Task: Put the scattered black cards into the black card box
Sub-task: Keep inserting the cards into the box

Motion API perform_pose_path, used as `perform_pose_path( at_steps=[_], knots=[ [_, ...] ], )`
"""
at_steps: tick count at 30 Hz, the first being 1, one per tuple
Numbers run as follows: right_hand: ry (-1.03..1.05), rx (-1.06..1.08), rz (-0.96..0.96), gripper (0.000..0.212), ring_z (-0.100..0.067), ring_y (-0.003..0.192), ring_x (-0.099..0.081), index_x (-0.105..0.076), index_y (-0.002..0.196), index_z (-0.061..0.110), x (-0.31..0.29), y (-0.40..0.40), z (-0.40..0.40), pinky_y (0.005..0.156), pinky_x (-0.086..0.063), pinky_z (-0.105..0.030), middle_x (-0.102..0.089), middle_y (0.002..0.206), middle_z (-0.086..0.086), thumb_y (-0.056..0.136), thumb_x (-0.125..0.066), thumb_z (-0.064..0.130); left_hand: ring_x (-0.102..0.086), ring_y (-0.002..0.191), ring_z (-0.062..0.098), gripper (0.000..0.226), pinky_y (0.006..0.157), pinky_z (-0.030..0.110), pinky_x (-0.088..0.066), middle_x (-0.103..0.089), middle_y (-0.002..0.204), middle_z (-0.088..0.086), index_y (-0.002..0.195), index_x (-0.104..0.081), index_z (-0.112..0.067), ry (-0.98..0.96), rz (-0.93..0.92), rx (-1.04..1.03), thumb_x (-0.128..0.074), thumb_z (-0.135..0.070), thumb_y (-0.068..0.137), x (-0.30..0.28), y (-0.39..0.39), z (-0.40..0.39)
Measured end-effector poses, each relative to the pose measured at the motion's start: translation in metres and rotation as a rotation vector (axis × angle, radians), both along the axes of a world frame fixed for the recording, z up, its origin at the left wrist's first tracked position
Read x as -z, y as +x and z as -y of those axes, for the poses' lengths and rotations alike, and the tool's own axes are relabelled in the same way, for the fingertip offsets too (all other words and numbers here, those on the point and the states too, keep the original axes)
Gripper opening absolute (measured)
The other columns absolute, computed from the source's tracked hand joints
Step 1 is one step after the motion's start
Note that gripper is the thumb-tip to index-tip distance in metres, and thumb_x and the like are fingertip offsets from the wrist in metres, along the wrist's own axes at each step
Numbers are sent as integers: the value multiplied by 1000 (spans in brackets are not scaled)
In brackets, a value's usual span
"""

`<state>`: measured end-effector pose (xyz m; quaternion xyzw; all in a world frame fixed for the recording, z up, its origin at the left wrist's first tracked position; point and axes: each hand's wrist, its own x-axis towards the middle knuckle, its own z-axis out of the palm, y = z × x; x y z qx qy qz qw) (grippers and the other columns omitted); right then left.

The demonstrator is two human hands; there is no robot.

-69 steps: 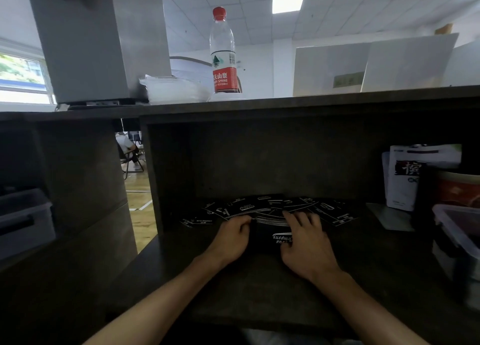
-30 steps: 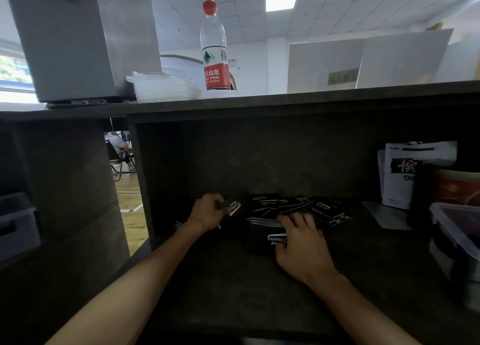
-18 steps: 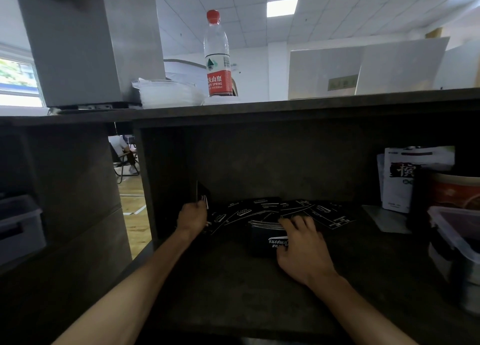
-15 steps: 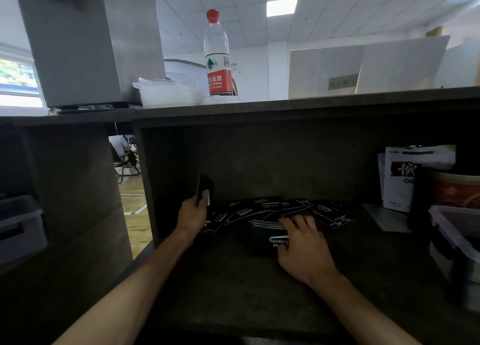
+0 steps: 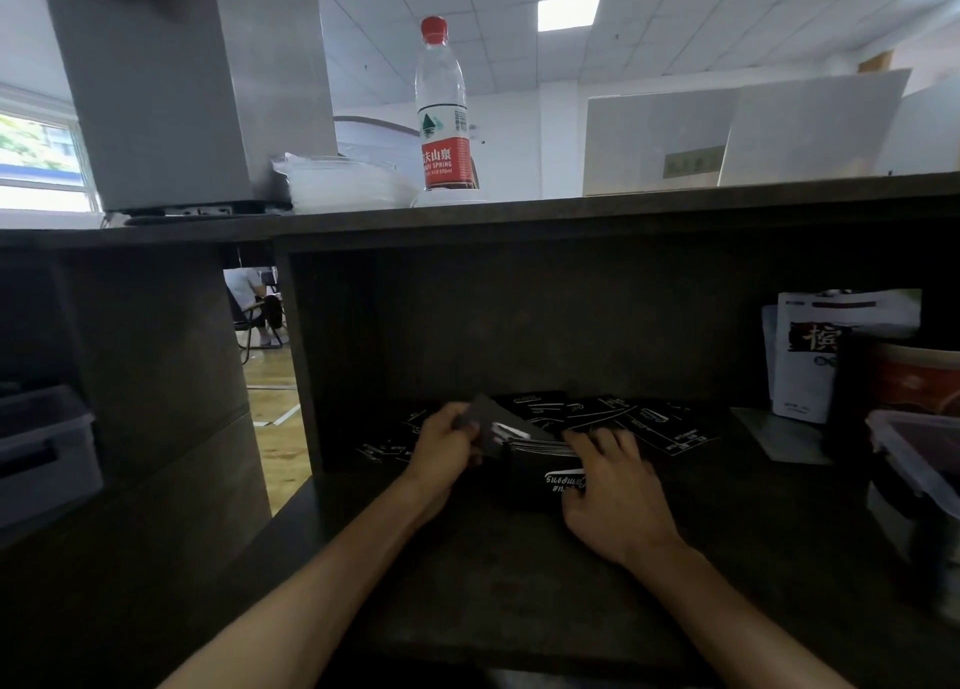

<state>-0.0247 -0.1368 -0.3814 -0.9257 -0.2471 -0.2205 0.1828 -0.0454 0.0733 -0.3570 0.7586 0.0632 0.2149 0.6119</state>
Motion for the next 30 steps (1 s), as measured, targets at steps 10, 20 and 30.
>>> perform_pose_path(
  at_steps=[10,20,30],
  knots=[
    [-28,-31,5,70,-17,130,-28,-31,149,35,0,1,0,102,-42,-41,-40,139,8,83,-55,35,-60,112,26,27,95,37,-49,-66,120,7,117,-65,-20,964,-237,-402,-56,-28,93,-2,12,-47],
    [-20,-38,9,68,-17,131,-27,-32,147,35,2,3,0,103,-42,-42,-40,139,9,83,-54,37,-62,88,20,20,82,30,-49,-67,99,8,85,-64,-15,563,-437,-365,-71,-34,85,-13,26,-75],
    [-29,-23,-7,69,-18,132,-27,-32,148,34,-1,0,1,103,-42,-41,-40,141,7,83,-55,37,-68,85,10,99,80,33,-56,-68,89,1,153,-6,-30,167,62,-197,-71,-3,83,-11,11,-52]
  ],
)
